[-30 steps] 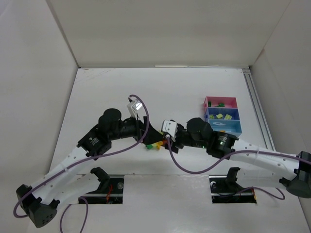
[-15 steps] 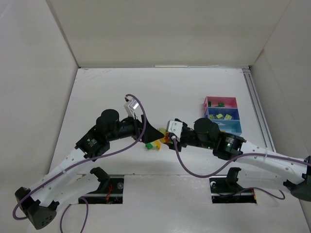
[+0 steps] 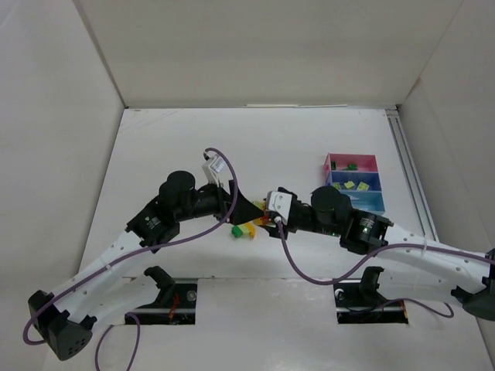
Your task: Sort the legos into containers by color
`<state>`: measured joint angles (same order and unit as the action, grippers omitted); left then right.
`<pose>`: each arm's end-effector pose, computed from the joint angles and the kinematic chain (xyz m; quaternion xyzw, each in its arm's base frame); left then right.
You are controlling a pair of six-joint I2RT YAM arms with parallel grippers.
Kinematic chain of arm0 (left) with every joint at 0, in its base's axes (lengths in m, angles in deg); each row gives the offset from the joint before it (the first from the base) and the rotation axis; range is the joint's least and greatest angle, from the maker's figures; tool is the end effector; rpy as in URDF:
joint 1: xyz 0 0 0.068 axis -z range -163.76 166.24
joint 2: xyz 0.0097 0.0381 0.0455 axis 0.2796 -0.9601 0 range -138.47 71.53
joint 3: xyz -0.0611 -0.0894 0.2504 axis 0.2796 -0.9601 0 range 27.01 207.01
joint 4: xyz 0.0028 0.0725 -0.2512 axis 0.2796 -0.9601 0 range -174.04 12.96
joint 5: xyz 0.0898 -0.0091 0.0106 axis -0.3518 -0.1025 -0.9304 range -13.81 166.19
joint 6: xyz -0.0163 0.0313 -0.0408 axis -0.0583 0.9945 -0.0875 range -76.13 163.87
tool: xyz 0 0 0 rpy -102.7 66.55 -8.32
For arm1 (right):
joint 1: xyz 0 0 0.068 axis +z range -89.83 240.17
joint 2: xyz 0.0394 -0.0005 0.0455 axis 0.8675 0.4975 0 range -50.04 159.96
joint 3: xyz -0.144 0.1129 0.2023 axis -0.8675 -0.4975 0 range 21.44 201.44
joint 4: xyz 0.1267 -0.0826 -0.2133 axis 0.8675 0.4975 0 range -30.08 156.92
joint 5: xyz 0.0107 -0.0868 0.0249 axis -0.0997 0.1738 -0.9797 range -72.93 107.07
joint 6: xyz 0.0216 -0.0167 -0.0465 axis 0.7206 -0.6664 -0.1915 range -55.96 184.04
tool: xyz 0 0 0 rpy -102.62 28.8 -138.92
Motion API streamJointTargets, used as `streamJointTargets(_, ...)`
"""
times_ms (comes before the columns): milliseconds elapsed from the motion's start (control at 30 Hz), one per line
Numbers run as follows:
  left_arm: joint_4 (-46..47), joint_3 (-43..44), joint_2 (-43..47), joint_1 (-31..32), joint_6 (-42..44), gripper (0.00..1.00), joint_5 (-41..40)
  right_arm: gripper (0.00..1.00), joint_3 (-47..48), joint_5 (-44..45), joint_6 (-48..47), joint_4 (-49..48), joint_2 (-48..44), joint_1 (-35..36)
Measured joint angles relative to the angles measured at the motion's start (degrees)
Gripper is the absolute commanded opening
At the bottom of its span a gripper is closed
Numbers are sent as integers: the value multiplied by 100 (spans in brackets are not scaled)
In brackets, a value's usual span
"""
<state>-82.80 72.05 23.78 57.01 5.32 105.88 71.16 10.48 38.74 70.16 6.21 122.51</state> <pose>0.1353 -0.1399 0.3419 0.1814 0.7287 -0.5522 0.3621 0.1023 0.2042 0.3332 -0.5796 0.5544 0.2329 0.5500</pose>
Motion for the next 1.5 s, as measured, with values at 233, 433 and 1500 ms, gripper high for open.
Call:
streamJointTargets(233,39,0,7,0,-2,33,24,22,22,-37,-44,-181,4,0)
streamJointTargets(433,-61,0,85,-2,-74,16,-133,22,50,-2,-90,-243,155,0)
streamJointTargets(1500,-1290,763,-225,-11,63,17,-2437,23,-494,2214,2190,256,2177,-463)
